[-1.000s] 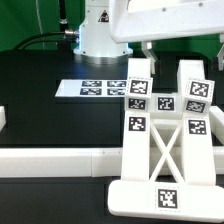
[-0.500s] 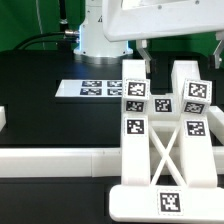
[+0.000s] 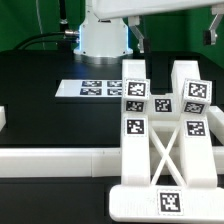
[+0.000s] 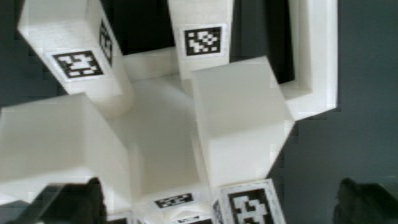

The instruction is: Assemble chair

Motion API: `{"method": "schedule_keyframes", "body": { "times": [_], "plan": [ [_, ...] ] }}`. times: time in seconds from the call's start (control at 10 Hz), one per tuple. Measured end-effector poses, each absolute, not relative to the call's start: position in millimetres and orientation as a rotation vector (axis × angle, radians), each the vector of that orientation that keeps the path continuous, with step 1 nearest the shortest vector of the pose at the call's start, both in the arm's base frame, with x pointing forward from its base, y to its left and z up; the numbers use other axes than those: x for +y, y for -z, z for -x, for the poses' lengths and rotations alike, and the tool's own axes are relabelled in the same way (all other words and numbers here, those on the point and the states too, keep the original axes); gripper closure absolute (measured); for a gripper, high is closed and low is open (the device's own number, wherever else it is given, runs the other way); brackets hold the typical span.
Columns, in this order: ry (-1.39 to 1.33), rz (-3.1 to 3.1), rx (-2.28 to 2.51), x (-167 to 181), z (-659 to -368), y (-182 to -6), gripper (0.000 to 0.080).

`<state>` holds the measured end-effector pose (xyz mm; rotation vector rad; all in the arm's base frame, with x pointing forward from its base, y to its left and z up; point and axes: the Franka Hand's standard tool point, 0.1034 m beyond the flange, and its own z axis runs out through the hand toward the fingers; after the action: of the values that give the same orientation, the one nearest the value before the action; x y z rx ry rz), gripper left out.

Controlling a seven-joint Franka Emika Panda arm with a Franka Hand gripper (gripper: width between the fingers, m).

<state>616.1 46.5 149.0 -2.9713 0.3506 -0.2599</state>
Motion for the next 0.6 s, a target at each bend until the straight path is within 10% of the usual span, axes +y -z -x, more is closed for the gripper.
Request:
{"method": "schedule_keyframes", "body": {
  "times": [0.6],
  "plan": [
    [0.198, 3.088, -0.196, 34, -621, -152.2, 0.0151]
  ]
}}
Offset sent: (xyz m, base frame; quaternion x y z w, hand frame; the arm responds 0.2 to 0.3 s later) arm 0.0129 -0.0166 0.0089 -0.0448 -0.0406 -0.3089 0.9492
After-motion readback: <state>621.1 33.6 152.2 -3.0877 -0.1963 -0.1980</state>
